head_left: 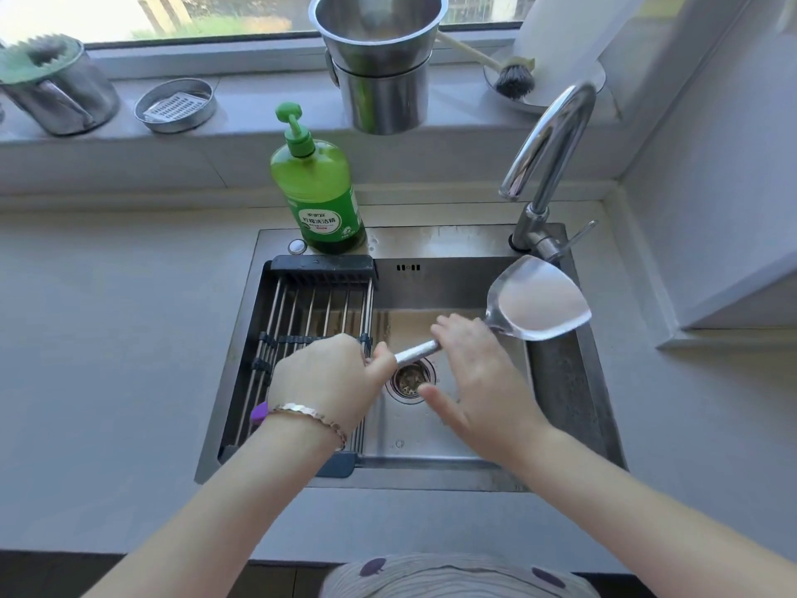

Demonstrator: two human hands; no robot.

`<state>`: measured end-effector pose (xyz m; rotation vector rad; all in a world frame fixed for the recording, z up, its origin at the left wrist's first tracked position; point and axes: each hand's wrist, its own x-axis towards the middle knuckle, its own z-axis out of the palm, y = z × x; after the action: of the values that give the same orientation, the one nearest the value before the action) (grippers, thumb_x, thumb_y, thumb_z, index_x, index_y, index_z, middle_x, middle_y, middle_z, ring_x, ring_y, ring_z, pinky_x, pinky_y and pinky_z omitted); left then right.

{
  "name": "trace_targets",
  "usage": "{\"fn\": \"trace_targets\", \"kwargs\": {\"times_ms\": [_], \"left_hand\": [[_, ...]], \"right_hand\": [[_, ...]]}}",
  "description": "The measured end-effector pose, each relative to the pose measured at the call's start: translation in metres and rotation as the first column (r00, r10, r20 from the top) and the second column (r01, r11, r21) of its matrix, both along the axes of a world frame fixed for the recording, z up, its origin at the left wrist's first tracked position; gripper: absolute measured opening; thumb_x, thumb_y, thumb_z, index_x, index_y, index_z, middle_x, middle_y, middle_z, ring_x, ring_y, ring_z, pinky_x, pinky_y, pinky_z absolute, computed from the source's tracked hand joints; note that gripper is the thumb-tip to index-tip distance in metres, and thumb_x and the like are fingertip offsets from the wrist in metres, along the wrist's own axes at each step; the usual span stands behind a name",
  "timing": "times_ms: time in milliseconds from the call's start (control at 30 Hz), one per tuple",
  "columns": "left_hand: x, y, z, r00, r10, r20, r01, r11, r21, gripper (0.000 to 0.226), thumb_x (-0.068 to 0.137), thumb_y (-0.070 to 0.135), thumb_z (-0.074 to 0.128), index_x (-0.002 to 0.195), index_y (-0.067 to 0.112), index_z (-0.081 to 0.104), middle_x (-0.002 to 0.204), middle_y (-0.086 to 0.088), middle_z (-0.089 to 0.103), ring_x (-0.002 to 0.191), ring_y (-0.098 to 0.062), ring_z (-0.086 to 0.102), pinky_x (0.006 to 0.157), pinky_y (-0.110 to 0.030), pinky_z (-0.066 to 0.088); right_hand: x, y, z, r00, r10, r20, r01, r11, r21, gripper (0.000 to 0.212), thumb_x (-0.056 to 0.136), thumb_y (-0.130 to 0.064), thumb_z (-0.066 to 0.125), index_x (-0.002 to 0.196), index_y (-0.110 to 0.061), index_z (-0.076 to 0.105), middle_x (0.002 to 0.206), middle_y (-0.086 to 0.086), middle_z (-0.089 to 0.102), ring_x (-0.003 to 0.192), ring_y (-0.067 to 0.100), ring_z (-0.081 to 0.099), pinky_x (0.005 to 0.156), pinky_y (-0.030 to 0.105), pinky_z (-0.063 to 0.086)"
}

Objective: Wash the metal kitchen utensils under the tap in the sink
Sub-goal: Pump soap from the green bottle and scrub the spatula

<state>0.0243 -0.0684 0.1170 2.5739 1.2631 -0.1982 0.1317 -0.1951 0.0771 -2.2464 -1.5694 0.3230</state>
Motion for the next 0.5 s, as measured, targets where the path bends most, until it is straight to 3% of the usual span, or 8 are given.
{"fn": "trace_targets", "kwargs": {"times_ms": [100,233,400,500], "left_hand": [[-0.001,-0.011,0.005,0.996,-0.085,0.031,0.076,0.971,0.227,0.042,0.085,0.045,0.042,0.059,0.015,0.056,0.054,-0.001,0.054,0.052,-0.024,0.051,0.05,-0.024,0.033],[-0.008,-0.011,0.002,0.959,-0.229,0.165,0.148,0.906,0.396,0.044,0.078,0.035,0.043,0.042,0.012,0.051,0.035,-0.003,0.05,0.029,-0.024,0.045,0.037,-0.018,0.029],[-0.012,-0.003,0.001,0.982,-0.118,0.147,0.071,0.953,0.294,0.046,0.083,0.043,0.037,0.047,0.016,0.05,0.043,0.0,0.049,0.044,-0.026,0.05,0.046,-0.021,0.032],[-0.018,0.011,0.002,0.986,-0.09,0.144,0.044,0.954,0.297,0.046,0.085,0.044,0.037,0.046,0.019,0.043,0.043,0.005,0.04,0.043,-0.017,0.042,0.044,-0.019,0.023]], "right_hand": [[-0.019,0.003,0.0,0.985,0.175,0.005,-0.175,0.984,0.02,0.085,0.088,-0.062,0.019,0.13,0.007,0.046,0.133,0.02,0.051,0.129,0.034,0.043,0.11,0.05,0.026],[-0.009,0.006,0.007,0.996,0.075,0.053,-0.078,0.995,0.055,0.086,0.088,-0.061,0.016,0.131,0.007,0.045,0.138,0.02,0.045,0.133,0.034,0.037,0.115,0.043,0.018],[0.006,0.0,0.006,0.957,0.133,0.257,-0.13,0.991,-0.032,0.088,0.089,-0.063,0.013,0.135,0.007,0.037,0.144,0.023,0.033,0.135,0.038,0.028,0.114,0.041,0.015],[0.036,-0.013,0.004,0.948,0.045,0.314,0.022,0.978,-0.205,0.101,0.077,-0.073,-0.012,0.142,0.003,0.003,0.152,0.02,0.0,0.141,0.034,-0.001,0.116,0.037,-0.005]]}}
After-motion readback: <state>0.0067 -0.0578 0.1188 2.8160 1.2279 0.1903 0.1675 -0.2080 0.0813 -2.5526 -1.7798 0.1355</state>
